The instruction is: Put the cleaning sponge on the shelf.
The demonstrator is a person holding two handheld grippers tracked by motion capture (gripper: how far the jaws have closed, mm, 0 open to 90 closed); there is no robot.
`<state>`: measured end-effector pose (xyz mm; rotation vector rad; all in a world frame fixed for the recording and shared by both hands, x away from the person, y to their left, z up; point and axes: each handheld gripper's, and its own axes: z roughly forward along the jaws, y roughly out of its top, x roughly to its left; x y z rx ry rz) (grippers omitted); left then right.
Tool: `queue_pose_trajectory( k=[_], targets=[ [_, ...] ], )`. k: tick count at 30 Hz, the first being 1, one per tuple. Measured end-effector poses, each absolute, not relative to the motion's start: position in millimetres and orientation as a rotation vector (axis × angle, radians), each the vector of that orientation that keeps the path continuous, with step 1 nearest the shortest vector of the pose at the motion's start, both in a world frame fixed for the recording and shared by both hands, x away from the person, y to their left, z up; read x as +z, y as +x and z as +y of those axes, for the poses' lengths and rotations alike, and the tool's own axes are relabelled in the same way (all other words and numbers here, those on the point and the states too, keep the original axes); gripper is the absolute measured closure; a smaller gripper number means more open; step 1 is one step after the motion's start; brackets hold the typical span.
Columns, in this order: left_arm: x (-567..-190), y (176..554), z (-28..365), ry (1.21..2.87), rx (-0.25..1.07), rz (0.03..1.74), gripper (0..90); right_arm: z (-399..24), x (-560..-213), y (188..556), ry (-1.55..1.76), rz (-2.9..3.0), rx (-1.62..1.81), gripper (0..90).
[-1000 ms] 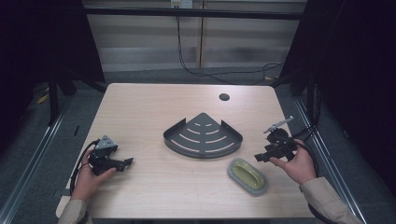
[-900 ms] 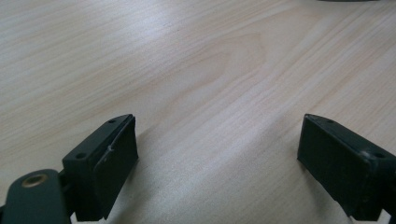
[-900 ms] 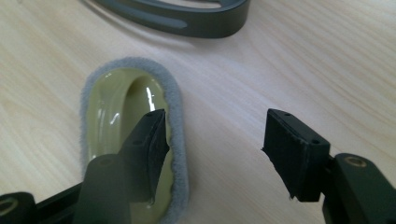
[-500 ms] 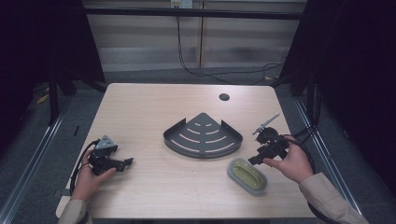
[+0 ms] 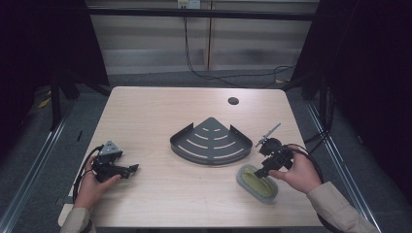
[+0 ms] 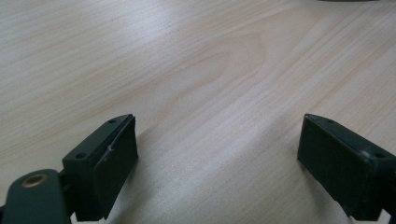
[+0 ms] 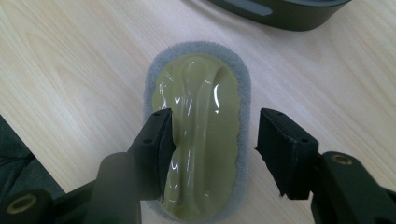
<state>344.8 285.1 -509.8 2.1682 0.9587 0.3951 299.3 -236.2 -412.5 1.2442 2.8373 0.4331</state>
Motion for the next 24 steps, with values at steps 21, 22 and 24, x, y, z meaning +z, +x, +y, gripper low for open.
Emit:
queue_pose_trajectory(
  k=[21,22,24],
  targets=[
    [-510,345,285,2.168,0.395,0.959,11.7,-225,-418,294,1.14,2.94,0.319,71.4],
    [-510,345,285,2.168,0.395,0.959,11.7,-224,-417,294,1.145,2.94,0.326,71.4],
    [-510,345,285,2.168,0.395,0.959,11.7,-225,-412,295,1.147,2.94,0.341,71.5]
  ],
)
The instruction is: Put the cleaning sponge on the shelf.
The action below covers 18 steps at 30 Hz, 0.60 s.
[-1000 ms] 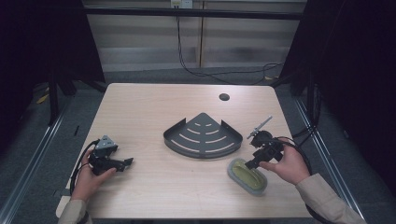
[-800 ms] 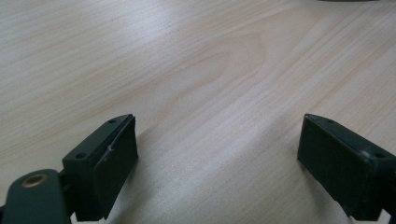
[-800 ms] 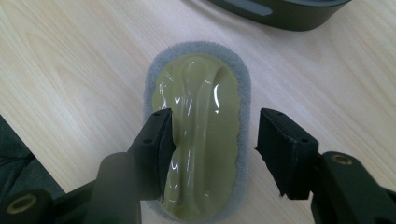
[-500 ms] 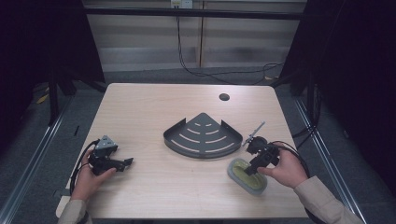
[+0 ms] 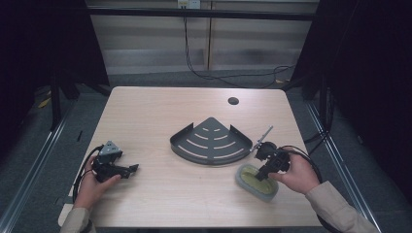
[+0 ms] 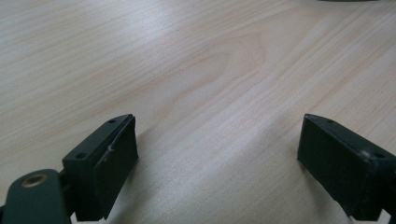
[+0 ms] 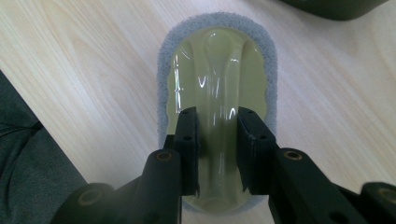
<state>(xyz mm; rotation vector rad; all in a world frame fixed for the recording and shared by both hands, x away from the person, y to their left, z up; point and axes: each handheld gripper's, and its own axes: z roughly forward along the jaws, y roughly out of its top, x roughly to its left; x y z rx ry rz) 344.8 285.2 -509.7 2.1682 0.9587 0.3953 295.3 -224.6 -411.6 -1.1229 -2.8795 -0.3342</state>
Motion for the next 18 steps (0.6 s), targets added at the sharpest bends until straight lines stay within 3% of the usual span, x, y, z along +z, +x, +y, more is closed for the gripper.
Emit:
queue_pose_trajectory(
  k=[18],
  targets=[
    [-510,345,285,2.169,0.395,0.958,11.7,-224,-379,311,-1.104,-2.9,-0.346,71.5]
  ],
)
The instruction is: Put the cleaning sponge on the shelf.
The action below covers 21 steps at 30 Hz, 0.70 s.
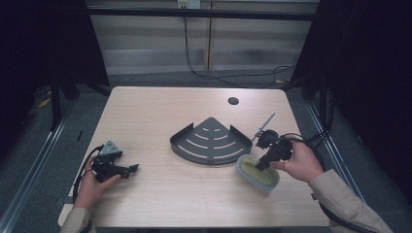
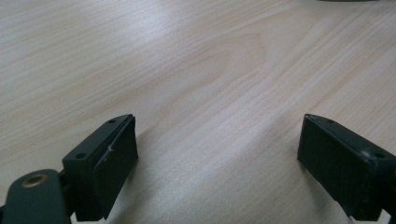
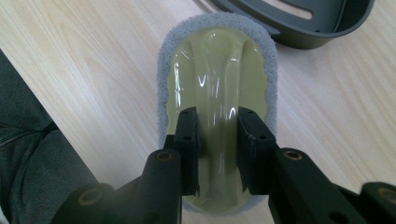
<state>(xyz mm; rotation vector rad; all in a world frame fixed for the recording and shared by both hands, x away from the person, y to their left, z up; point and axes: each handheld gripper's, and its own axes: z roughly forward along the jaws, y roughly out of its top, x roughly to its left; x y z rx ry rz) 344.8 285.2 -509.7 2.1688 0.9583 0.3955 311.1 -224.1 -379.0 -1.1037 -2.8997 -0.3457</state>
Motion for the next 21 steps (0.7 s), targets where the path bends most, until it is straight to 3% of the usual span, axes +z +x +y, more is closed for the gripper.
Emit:
queue_pose_trajectory(
  k=[21],
  targets=[
    [-510,345,285,2.168,0.396,0.959,11.7,-218,-349,337,-1.125,-2.926,-0.366,71.6]
  ],
)
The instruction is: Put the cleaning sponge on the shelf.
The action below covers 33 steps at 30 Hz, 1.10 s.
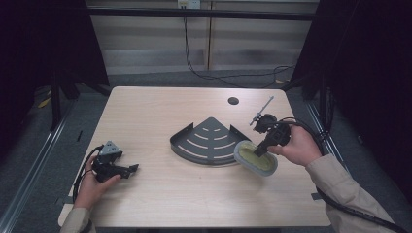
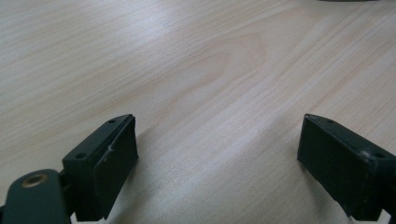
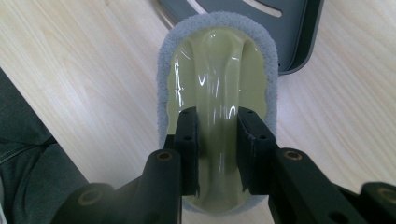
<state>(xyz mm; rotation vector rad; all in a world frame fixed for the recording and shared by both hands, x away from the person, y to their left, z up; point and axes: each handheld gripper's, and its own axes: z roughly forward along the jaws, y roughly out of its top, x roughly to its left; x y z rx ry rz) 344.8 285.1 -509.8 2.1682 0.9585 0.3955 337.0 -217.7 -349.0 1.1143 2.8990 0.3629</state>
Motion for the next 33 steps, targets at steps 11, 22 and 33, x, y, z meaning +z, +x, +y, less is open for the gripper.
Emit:
queue_pose_trajectory(
  k=[11,22,33],
  targets=[
    [-510,345,285,2.161,0.395,0.964,11.6,-210,-341,354,1.135,2.877,0.355,71.6],
    [-510,345,285,2.163,0.399,0.961,11.6,-199,-336,370,1.163,2.854,0.351,71.6],
    [-510,345,285,2.163,0.398,0.962,11.6,-187,-334,384,1.166,2.837,0.342,71.6]
  ],
)
